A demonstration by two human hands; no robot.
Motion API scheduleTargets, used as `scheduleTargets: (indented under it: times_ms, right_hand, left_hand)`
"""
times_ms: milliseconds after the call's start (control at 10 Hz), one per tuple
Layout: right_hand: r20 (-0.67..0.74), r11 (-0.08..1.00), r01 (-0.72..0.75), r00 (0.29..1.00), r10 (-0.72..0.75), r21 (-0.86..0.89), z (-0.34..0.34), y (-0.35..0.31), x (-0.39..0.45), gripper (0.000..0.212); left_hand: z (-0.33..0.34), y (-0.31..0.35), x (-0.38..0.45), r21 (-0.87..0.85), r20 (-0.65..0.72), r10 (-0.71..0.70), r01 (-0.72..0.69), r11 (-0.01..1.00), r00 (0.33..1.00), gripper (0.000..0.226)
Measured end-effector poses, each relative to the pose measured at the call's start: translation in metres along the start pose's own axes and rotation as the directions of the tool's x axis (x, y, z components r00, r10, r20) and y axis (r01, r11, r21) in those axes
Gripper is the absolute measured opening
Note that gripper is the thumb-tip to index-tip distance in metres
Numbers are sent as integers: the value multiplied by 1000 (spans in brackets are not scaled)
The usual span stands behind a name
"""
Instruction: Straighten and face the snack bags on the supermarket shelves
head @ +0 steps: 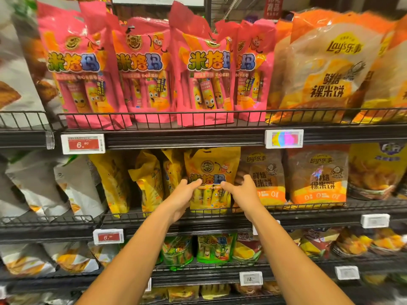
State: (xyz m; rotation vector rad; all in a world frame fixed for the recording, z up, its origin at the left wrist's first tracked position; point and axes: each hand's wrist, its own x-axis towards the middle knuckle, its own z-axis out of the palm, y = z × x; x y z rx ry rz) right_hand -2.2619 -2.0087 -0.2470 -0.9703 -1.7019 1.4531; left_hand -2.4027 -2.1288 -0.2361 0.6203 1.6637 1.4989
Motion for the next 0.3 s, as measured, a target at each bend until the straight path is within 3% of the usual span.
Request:
scheduleTargets:
  times_ms: [200,300]
  right_hand:
    - [20,993,17,1000,-20,115,-4,-5,-26,80]
    - [-12,992,24,1000,-23,123,-4,-10,-43,75]
  left_hand:
    - [-13,-6,-19,-29,79,24,-21,999,997,76]
    - [-20,-7,-29,27,39,58,-59,998,998,66]
